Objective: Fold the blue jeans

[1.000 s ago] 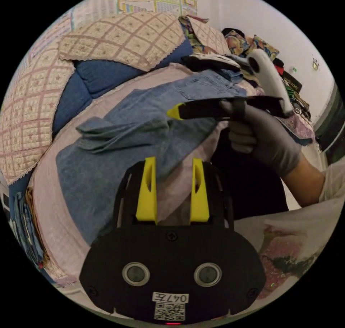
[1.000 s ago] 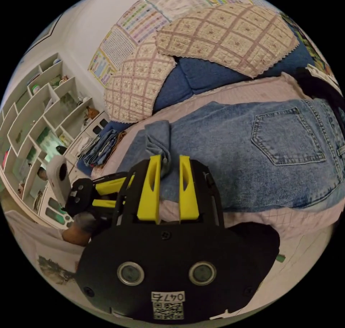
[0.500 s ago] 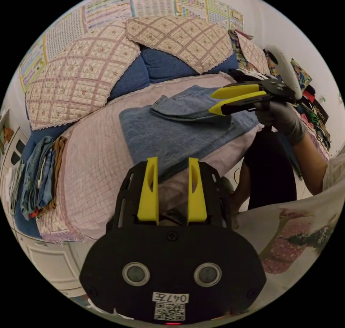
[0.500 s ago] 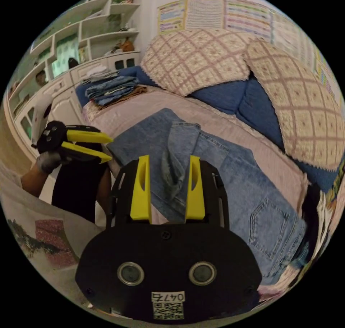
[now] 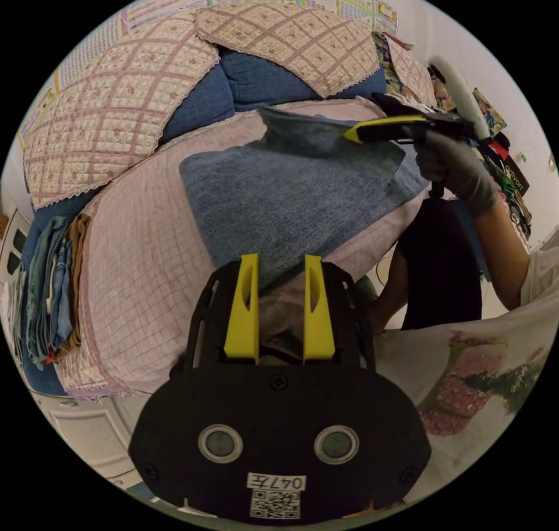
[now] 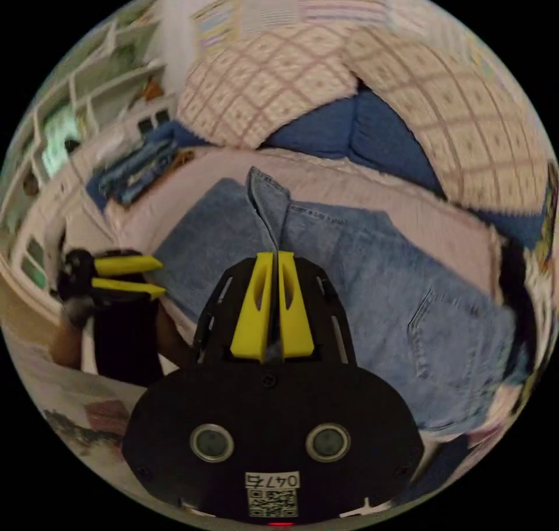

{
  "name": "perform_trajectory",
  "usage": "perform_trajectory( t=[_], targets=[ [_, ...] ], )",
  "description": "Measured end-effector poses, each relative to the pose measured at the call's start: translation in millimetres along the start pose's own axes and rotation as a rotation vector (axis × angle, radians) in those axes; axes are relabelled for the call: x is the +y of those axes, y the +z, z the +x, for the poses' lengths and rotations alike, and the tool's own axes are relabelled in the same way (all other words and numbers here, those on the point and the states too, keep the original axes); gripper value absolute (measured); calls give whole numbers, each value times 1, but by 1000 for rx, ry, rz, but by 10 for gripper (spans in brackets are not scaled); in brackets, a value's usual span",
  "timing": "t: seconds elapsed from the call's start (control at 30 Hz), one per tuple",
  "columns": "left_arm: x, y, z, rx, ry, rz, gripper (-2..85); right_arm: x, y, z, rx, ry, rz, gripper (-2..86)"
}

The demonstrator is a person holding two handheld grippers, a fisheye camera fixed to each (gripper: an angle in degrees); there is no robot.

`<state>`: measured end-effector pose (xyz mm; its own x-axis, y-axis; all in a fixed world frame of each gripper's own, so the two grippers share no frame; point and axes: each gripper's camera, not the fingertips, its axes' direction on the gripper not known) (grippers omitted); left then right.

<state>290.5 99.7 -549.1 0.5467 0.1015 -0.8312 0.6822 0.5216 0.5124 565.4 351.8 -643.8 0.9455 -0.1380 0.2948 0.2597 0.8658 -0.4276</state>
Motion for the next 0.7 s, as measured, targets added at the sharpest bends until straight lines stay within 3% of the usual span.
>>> perform_trajectory(
  t=[0.17, 0.33, 0.7],
  targets=[
    [0, -20, -34, 19, -27, 9, 91, 37, -21, 67, -30, 170, -55, 66],
    [3, -42, -54, 4, -24, 50, 92, 78, -56, 127, -338, 320, -3, 55],
    [0, -45, -114, 7, -118, 1, 87, 98, -108, 170, -364, 330, 65, 0]
  ],
)
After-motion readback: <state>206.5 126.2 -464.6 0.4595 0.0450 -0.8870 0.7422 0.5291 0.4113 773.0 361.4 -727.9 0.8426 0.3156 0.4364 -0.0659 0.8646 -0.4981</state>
